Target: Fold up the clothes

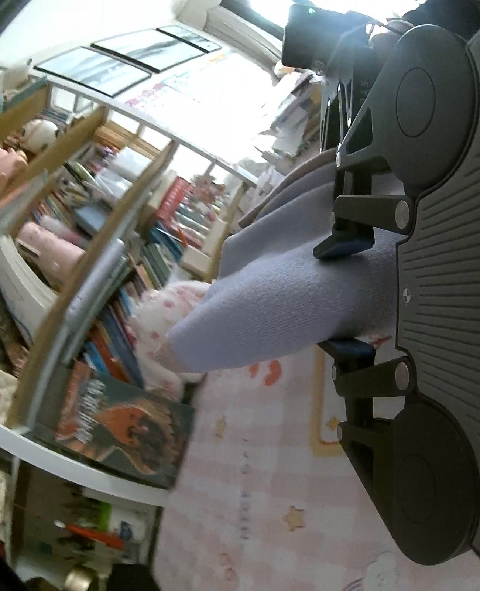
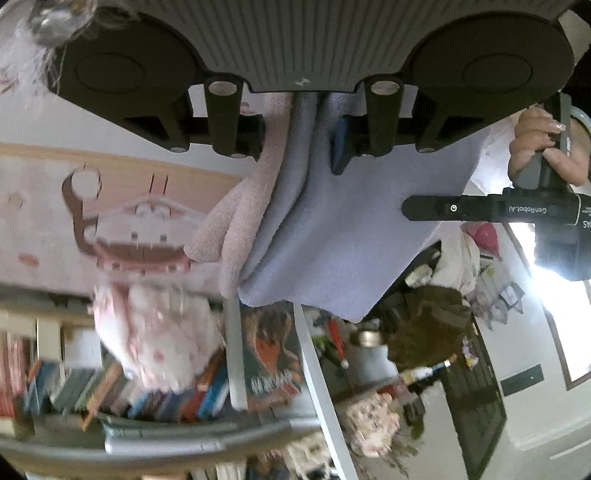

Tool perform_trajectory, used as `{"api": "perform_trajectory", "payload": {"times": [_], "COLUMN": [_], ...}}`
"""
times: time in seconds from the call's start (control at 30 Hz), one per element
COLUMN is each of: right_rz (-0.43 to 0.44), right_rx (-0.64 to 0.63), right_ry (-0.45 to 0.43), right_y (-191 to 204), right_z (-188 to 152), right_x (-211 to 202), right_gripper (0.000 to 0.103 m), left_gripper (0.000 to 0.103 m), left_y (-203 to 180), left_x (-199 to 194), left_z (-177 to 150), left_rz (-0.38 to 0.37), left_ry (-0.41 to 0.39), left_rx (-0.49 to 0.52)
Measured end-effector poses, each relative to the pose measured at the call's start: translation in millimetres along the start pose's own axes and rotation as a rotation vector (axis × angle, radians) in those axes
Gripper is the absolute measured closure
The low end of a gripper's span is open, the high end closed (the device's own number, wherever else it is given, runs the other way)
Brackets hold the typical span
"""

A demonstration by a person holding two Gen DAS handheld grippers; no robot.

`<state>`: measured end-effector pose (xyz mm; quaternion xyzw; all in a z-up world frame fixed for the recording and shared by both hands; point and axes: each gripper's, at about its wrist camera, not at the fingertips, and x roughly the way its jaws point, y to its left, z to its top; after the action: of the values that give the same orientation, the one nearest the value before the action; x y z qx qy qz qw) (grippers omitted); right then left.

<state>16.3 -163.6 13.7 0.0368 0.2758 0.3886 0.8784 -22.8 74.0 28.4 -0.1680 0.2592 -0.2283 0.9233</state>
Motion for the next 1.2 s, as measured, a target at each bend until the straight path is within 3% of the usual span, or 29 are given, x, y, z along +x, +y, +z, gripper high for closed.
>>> {"api": "perform_trajectory", "payload": {"times": [0.47,1.0,1.2], "right_rz": [-0.034,-0.04,-0.05], "right_rx": [-0.074,-0.05,-0.02], "right_ry": [-0.081,-0.043,-0.068], "right_y": [7,-13,-25], "right_z": [29,62,74], "right_x": [5,61,83], "right_gripper": [0.073,0.073,0.072], "left_gripper": [0.06,0.06,0.06], "left_y": [5,49,62], "left_x": [1,34,51], "left_z": [28,53,70], "left_rz": [0.015,0.047,0.066], "left_ry": [-0.068,-0.064,-0.088], "left_rx": [0.028,-0.018,-0.021]}}
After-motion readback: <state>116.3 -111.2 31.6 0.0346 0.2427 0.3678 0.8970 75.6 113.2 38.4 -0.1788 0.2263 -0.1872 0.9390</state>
